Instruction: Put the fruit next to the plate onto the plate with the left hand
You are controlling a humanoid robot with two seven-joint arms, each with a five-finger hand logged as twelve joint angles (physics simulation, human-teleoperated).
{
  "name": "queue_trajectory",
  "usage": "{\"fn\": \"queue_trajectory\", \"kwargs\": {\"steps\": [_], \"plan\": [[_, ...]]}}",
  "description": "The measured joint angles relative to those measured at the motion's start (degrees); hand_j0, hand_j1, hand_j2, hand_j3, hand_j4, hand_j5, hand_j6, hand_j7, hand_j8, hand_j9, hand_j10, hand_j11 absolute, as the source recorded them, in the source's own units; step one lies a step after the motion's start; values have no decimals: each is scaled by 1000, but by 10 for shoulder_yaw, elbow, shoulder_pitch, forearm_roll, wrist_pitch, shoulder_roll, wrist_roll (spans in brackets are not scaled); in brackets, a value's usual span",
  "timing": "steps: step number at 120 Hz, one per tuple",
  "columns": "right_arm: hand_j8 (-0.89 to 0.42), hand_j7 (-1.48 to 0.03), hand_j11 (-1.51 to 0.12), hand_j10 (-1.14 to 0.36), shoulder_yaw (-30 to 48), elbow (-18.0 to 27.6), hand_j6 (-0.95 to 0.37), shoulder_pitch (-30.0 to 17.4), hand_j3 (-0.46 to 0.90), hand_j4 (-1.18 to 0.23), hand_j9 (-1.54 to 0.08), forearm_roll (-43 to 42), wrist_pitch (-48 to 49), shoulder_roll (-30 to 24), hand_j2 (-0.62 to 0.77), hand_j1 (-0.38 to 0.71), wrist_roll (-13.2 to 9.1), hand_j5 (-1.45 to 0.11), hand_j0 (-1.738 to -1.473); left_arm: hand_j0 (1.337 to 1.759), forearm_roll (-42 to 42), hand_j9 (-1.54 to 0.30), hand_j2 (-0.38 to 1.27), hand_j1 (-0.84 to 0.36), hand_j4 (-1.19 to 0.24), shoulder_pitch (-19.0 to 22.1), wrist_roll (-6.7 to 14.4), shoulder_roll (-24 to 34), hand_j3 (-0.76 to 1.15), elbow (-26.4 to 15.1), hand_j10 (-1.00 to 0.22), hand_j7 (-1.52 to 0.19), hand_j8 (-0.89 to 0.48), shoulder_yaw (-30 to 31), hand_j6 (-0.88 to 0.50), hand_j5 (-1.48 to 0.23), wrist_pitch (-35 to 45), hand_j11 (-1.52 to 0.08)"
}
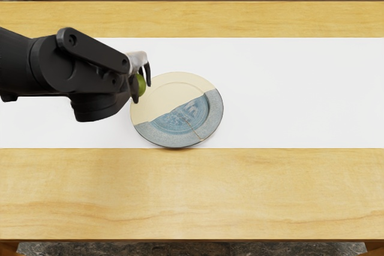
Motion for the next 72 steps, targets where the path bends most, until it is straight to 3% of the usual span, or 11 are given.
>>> {"fn": "queue_trajectory", "kwargs": {"steps": [18, 40, 72], "plan": [[-39, -50, -50, -39, 0, 0, -39, 0, 0, -39, -50, 0, 0, 0, -8, -303, 0, -50, -1658, 1653, -8, -1088, 412, -364, -725, -1, -1, -31, 0, 0, -585, -1112, -287, -19, -341, -1168, -4, -1076], [-39, -50, -50, -39, 0, 0, -39, 0, 0, -39, -50, 0, 0, 0, -8, -303, 0, -50, -1658, 1652, -13, -1094, 353, -335, -734, 7, -1, -31, 0, 6, -604, -1098, -324, -36, -370, -1151, -3, -1082], [-39, -50, -50, -39, 0, 0, -39, 0, 0, -39, -50, 0, 0, 0, -8, -303, 0, -50, -1658, 1652, -15, -1095, 412, -358, -741, 38, 1, -31, 0, 23, -605, -1107, -303, -43, -364, -1134, 2, -1067]]}}
